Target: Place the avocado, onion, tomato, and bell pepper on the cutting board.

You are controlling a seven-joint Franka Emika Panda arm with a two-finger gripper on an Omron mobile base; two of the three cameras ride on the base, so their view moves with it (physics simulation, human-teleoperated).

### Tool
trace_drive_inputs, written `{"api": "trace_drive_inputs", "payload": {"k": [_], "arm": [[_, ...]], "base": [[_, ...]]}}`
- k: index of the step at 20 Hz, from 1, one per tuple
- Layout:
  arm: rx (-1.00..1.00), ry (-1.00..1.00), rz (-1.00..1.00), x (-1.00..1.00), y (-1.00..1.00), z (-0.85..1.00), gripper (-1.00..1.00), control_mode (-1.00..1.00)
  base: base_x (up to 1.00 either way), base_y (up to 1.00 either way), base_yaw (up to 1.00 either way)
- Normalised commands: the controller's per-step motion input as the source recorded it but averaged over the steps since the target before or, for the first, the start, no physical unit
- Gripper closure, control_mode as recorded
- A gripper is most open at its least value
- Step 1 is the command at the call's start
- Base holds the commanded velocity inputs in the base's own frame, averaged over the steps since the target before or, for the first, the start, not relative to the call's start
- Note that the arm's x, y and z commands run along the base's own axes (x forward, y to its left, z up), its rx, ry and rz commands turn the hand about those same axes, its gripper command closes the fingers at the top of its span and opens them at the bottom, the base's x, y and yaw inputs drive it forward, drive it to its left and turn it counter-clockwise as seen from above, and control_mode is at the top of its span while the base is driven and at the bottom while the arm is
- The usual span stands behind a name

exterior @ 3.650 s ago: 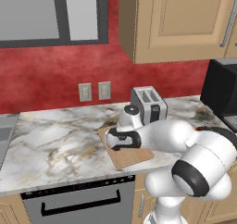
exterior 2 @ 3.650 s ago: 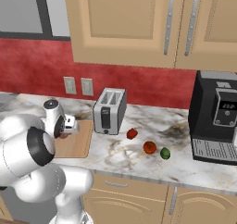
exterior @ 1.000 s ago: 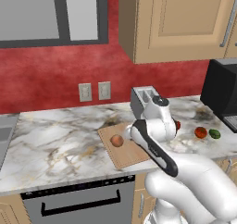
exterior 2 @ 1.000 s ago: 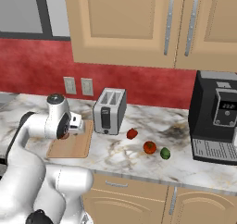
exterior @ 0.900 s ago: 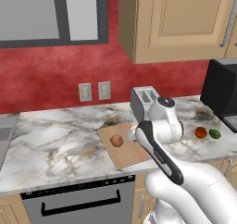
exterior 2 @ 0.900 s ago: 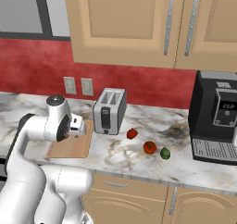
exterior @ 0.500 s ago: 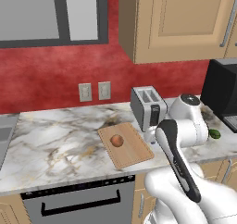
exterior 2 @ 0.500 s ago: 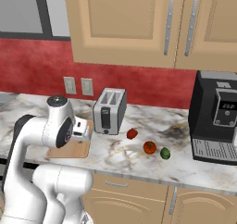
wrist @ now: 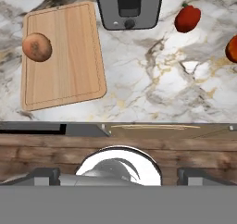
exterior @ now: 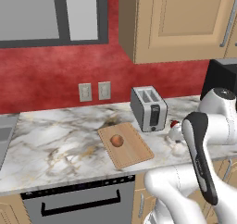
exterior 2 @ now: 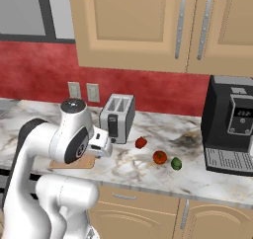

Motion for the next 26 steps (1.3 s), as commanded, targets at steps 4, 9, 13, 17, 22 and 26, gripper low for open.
{"api": "trace_drive_inputs", "payload": {"k": [4,9,13,17,22,26], "arm": [[-0.05,-0.04,-0.01,-0.08,-0.65,0.00,-1.00,-1.00],[-0.02,-0.02,0.00,0.05,-0.59,0.00,-1.00,-1.00],[0.00,0.00,0.00,0.25,-0.66,0.00,-1.00,-1.00],[0.00,0.00,0.00,0.32,-0.69,0.00,-1.00,-1.00],[-0.02,0.00,0.00,0.45,-0.50,0.00,-1.00,-1.00],[0.00,0.00,0.00,0.59,-0.17,0.00,-1.00,-1.00]], "base": [[0.00,0.00,0.00],[0.00,0.00,0.00],[0.00,0.00,0.00],[0.00,0.00,0.00],[0.00,0.00,0.00],[0.00,0.00,0.00]]}}
